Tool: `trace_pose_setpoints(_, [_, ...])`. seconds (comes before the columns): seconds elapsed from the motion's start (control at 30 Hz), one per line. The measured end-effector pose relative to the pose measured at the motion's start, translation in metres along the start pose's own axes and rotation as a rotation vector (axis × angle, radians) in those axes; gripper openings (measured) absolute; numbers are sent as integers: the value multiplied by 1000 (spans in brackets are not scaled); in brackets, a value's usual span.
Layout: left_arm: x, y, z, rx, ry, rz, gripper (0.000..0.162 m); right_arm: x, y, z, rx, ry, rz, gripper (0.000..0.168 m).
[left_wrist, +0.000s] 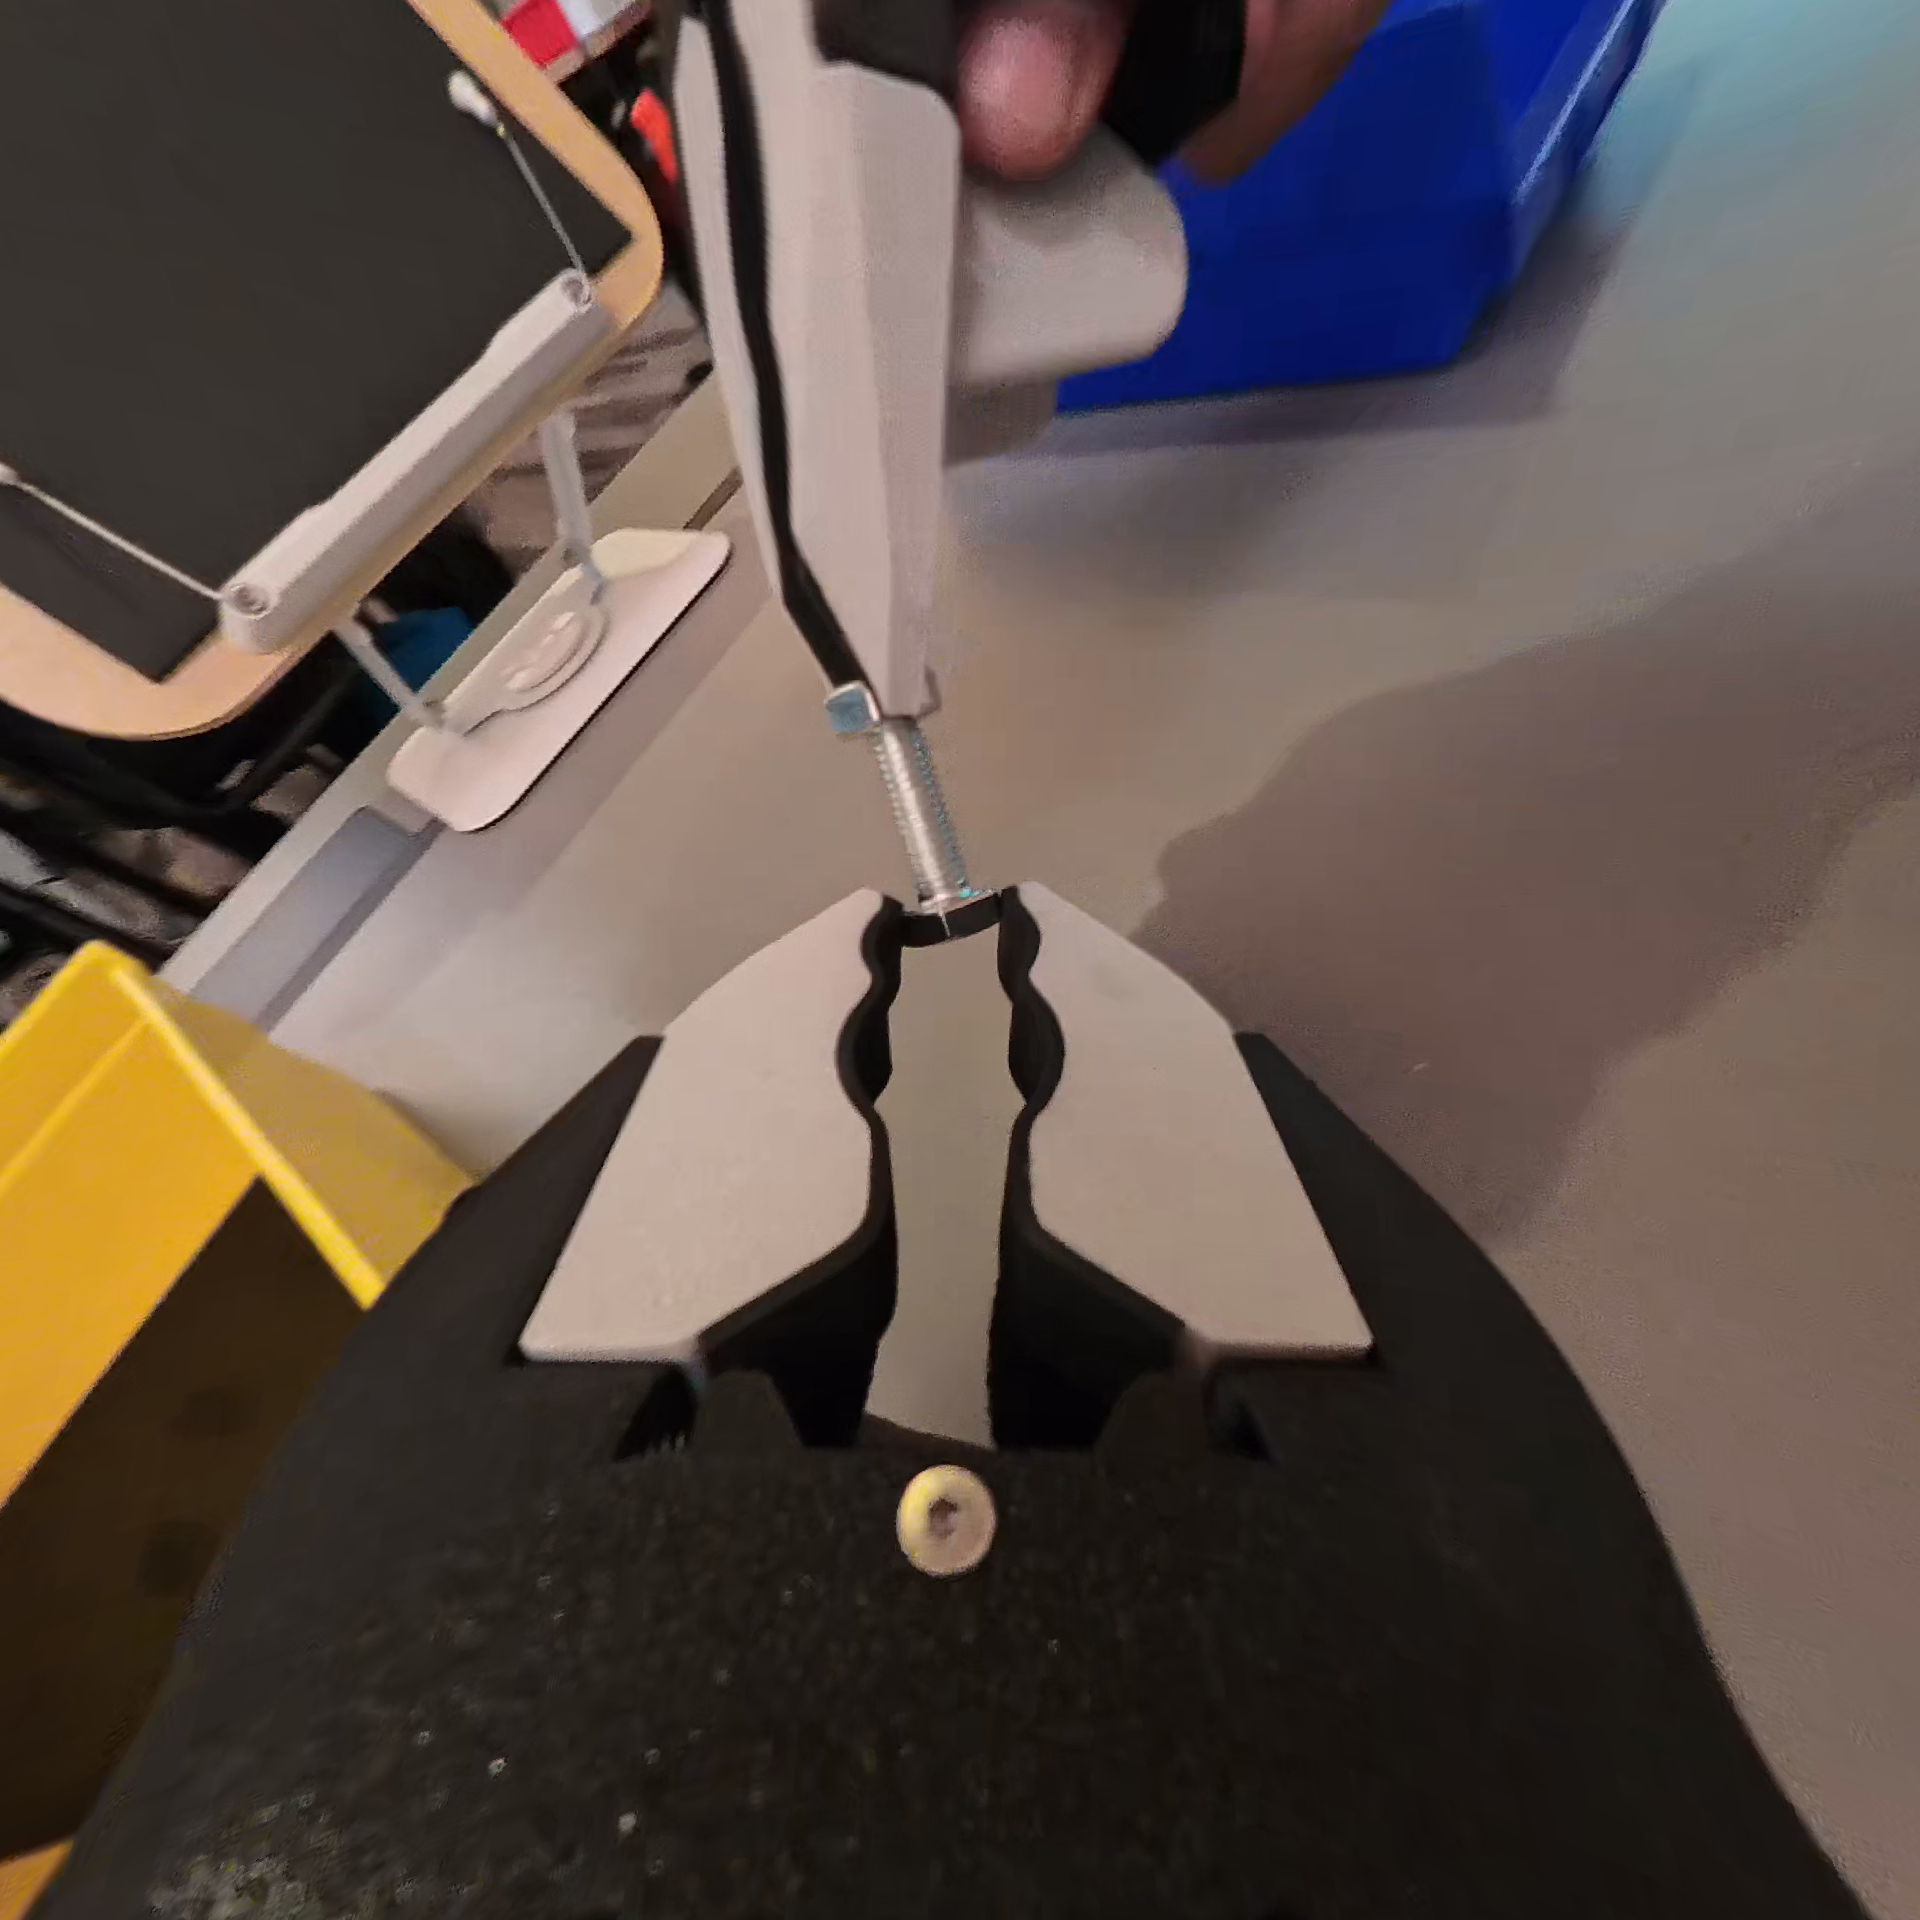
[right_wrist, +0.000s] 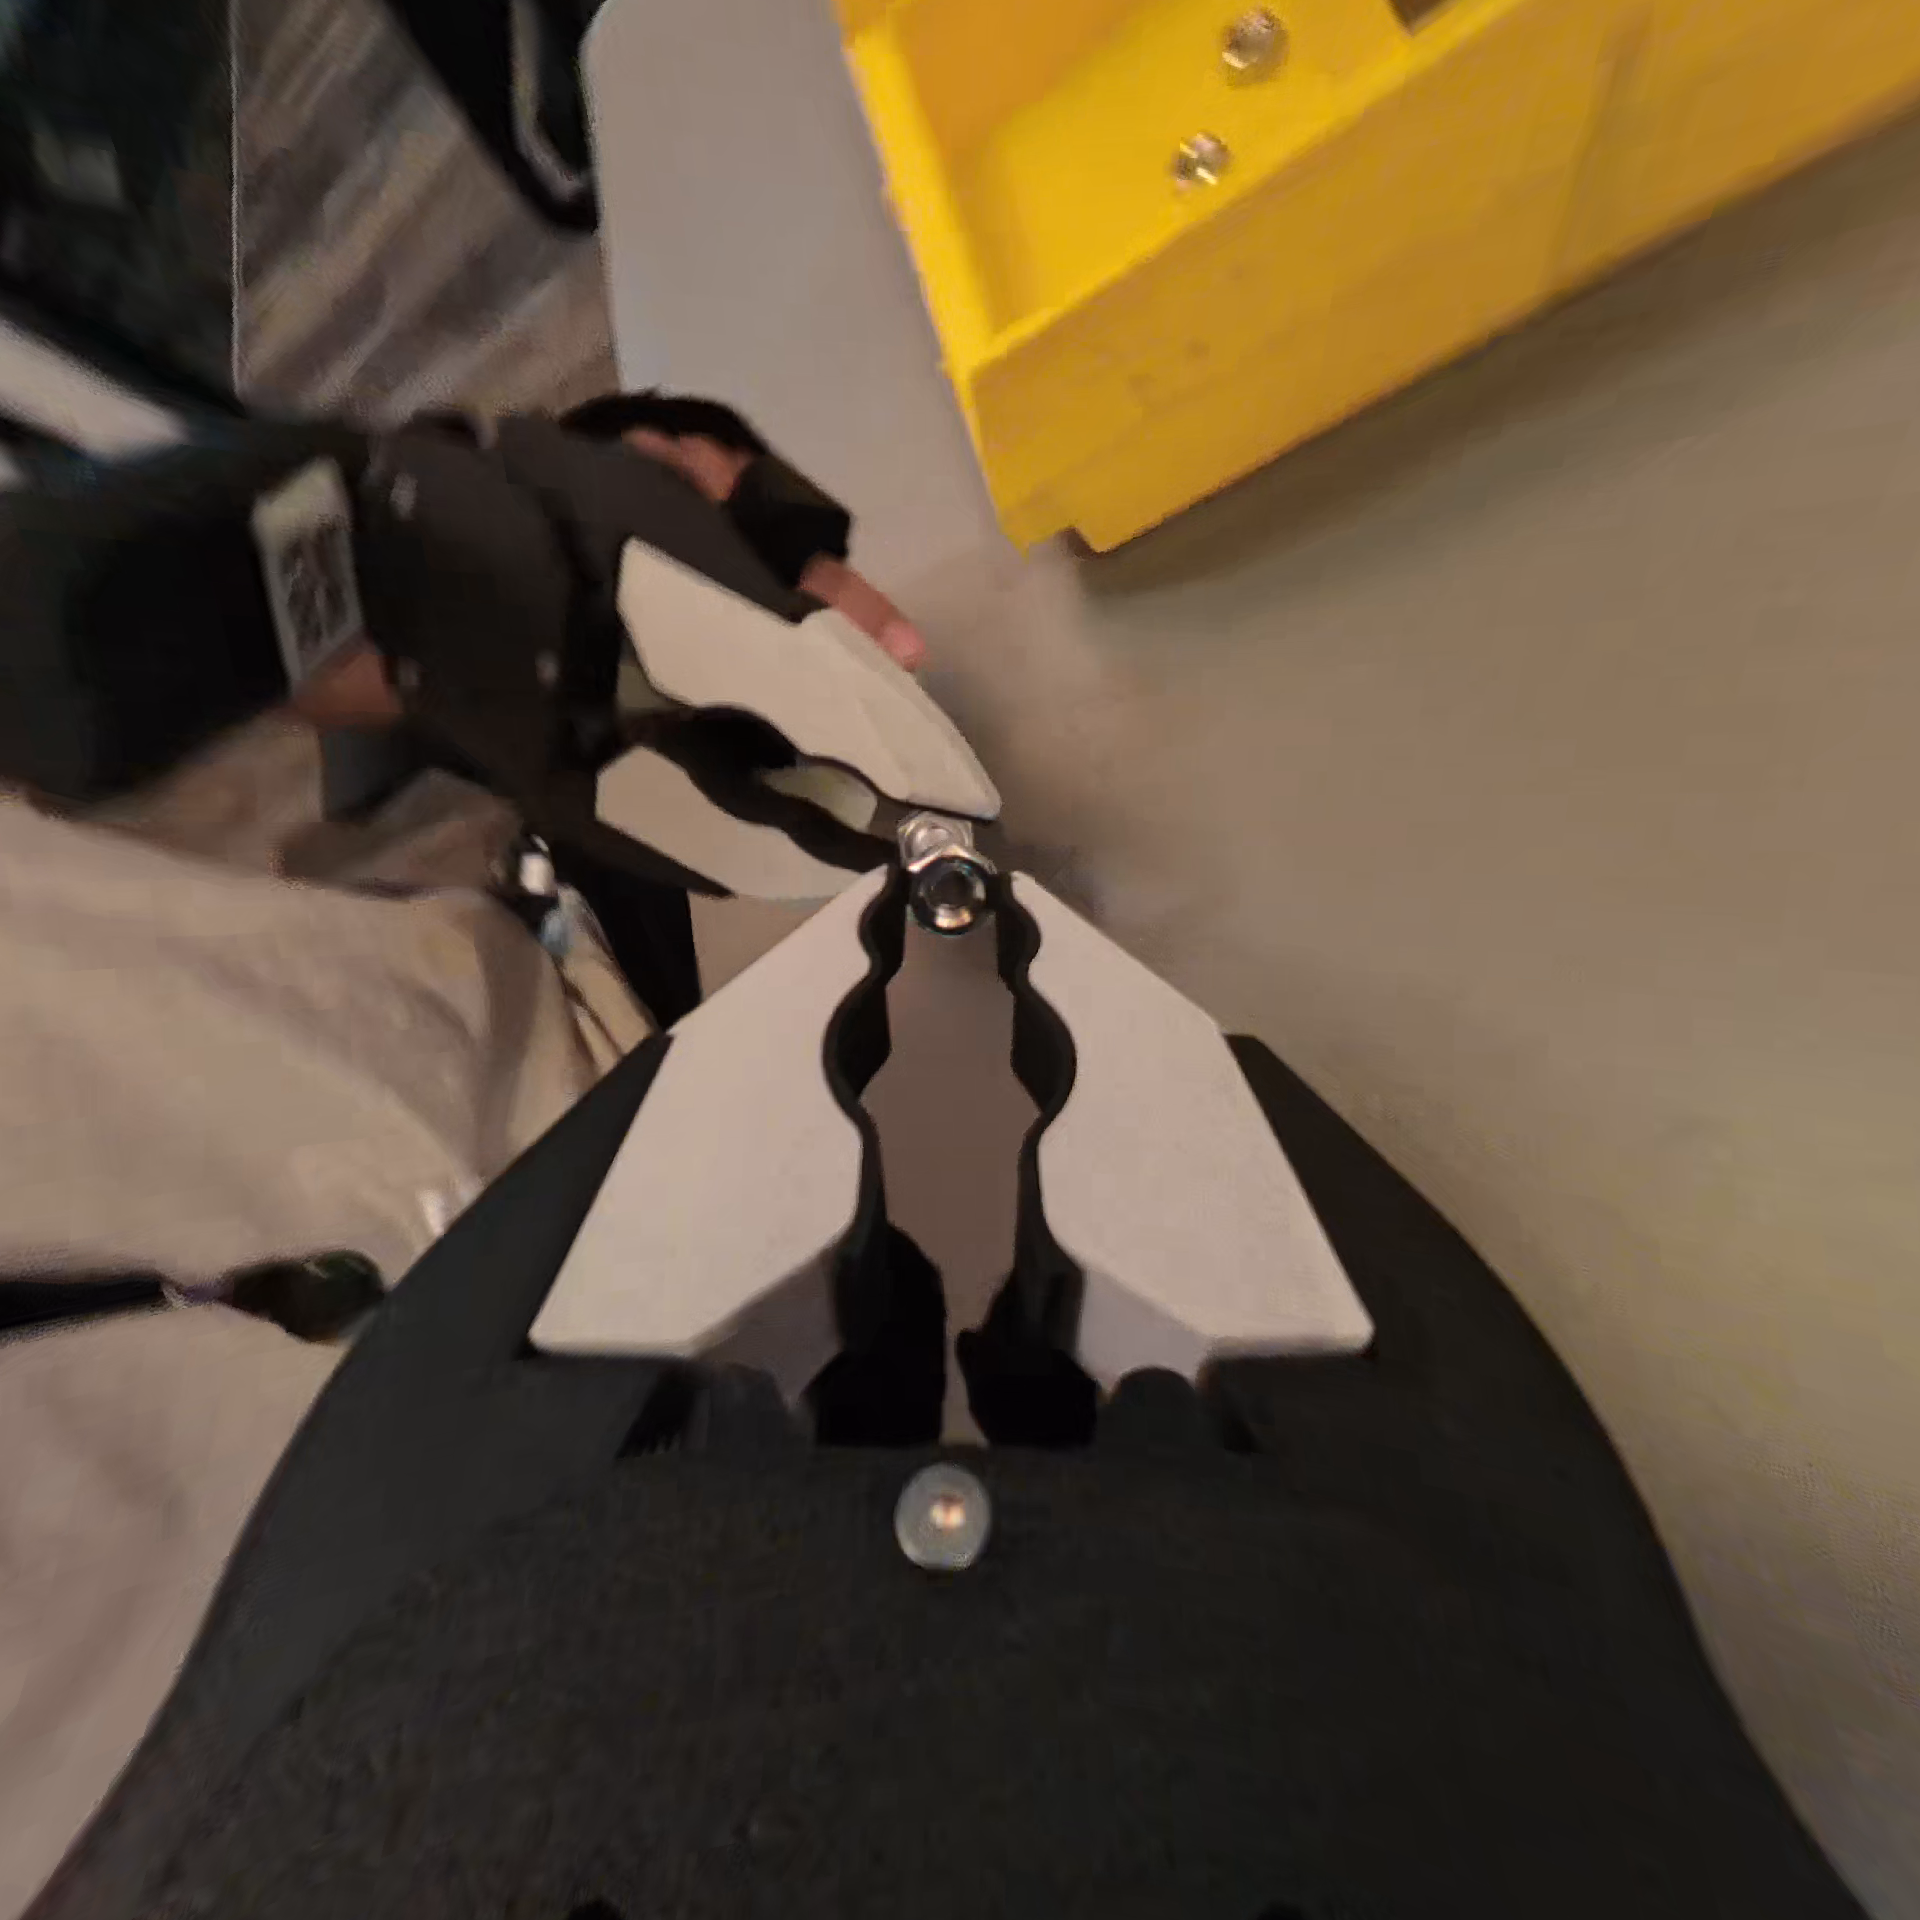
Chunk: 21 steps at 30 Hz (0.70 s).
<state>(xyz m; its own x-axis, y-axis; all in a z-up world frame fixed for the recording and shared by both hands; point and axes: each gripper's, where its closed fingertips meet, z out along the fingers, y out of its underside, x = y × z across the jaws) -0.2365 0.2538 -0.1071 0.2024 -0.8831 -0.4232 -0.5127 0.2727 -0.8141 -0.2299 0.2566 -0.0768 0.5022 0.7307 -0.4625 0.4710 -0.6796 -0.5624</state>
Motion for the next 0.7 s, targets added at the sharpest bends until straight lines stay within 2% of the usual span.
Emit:
trace_pose_setpoints(0.07, [0, 6, 4, -43, -23, 28, 18, 5, 4, 4, 5, 15, 130, 17])
trace_pose_setpoints(0.13, [0, 8, 6, -51, -23, 7, 18, 6, 5, 4, 13, 27, 161, 17])
trace_pose_setpoints(0.7, [-12, 4, 0, 19, 15, -188, 18, -9, -10, -4, 122, 14, 47, 29])
